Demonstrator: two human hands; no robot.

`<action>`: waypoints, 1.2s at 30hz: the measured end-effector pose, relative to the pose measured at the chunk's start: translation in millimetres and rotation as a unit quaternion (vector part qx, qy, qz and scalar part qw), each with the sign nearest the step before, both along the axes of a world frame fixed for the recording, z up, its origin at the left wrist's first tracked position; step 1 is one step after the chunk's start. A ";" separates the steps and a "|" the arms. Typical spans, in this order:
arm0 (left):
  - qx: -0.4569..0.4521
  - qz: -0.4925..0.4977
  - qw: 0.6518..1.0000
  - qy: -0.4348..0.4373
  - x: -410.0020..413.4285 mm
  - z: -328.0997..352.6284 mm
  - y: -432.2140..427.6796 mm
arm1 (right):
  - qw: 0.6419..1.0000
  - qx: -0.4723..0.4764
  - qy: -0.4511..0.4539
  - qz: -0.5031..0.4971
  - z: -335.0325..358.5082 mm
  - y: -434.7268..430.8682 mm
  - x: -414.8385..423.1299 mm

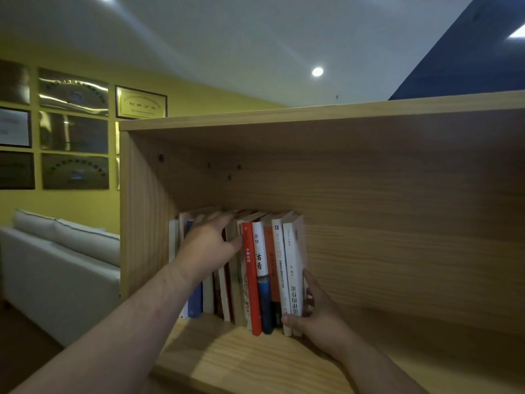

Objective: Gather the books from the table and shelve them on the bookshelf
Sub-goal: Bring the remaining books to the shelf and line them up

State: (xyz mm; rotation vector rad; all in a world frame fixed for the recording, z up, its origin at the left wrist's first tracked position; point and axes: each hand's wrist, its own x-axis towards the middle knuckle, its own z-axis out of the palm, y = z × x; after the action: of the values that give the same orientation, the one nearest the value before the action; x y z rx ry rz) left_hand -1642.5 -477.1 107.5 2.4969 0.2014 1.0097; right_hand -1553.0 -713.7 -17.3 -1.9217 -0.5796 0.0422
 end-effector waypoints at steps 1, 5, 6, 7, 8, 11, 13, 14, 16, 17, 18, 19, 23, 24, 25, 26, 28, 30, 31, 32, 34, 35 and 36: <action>0.024 0.013 0.999 -0.018 -0.8 -0.9 -3.4 | 1.000 0.000 -0.001 0.001 0.1 0.4 0.0; -0.036 0.001 0.996 -0.085 -3.9 -6.0 -18.1 | 1.000 0.003 0.007 0.011 0.6 0.3 0.7; -0.067 -0.009 0.993 -0.093 -4.9 -6.1 -20.2 | 1.000 0.002 0.006 0.013 0.7 -0.1 0.2; -0.090 -0.018 0.990 -0.102 -5.7 -6.1 -21.8 | 1.000 0.003 0.003 0.016 0.5 -0.6 -0.4; -0.105 -0.022 0.988 -0.114 -6.7 -6.0 -23.2 | 1.000 0.004 0.000 0.019 0.5 -1.4 -0.9; -0.124 -0.015 0.982 -0.142 -13.6 -5.3 -25.9 | 0.999 0.012 -0.002 0.030 0.6 -2.7 -2.1; -0.130 -0.005 0.981 -0.144 -19.5 -4.0 -26.0 | 1.000 0.009 0.000 0.028 0.9 -3.6 -2.4; -0.131 0.000 0.981 -0.145 -23.3 -3.5 -25.5 | 1.000 0.006 0.001 0.026 1.0 -3.7 -2.4; -0.133 -0.001 0.980 -0.149 -30.7 -3.1 -23.9 | 1.000 0.003 0.002 0.025 1.5 -4.2 -2.1; -0.137 -0.008 0.979 -0.151 -33.9 -3.8 -23.4 | 1.000 0.002 0.002 0.026 1.1 -4.4 -1.8; -0.148 -0.021 0.977 -0.153 -36.7 -5.6 -23.3 | 1.000 0.002 0.001 0.028 0.7 -4.7 -1.9; -0.166 -0.037 0.973 -0.155 -39.1 -8.1 -23.8 | 1.000 0.003 0.001 0.029 0.5 -5.1 -2.1; -0.262 -0.084 0.950 -0.147 -44.2 -25.3 -29.0 | 0.999 0.018 0.009 0.033 1.5 -5.6 -3.5; -0.279 -0.089 0.948 -0.121 -43.7 -32.7 -30.8 | 0.999 0.022 0.013 0.034 2.0 -5.1 -4.1; -0.292 -0.091 0.948 -0.090 -42.4 -42.0 -31.9 | 0.999 0.027 0.017 0.035 2.1 -4.5 -4.4; -0.302 -0.093 0.947 -0.060 -40.7 -52.1 -32.9 | 0.999 0.031 0.021 0.036 2.1 -3.9 -4.8; -0.315 -0.096 0.944 -0.029 -36.4 -70.5 -34.8 | 0.999 0.031 0.021 0.037 1.8 -3.2 -5.5; -0.325 -0.093 0.940 -0.040 -33.5 -80.0 -36.6 | 0.999 0.024 0.015 0.035 1.7 -3.1 -5.6; -0.332 -0.091 0.938 -0.050 -33.3 -81.2 -37.2 | 0.999 0.020 0.011 0.032 1.9 -3.6 -5.2; -0.338 -0.089 0.935 -0.057 -33.6 -81.6 -37.4 | 0.999 0.016 0.007 0.029 2.0 -4.0 -5.1; -0.350 -0.080 0.931 -0.065 -36.6 -82.8 -37.5 | 1.000 0.009 0.006 0.027 2.8 -4.1 -5.9; -0.350 -0.070 0.931 -0.071 -38.7 -84.7 -37.5 | 1.000 0.007 0.007 0.027 2.9 -4.3 -5.7; -0.345 -0.056 0.934 -0.078 -40.8 -87.4 -38.4 | 1.000 0.004 0.007 0.029 2.5 -4.5 -5.3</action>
State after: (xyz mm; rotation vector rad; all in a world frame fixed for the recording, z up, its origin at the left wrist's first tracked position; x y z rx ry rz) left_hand -1683.4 -515.5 20.0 1.7639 0.3006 0.8889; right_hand -1558.3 -718.2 -14.8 -1.8964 -0.6248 0.0895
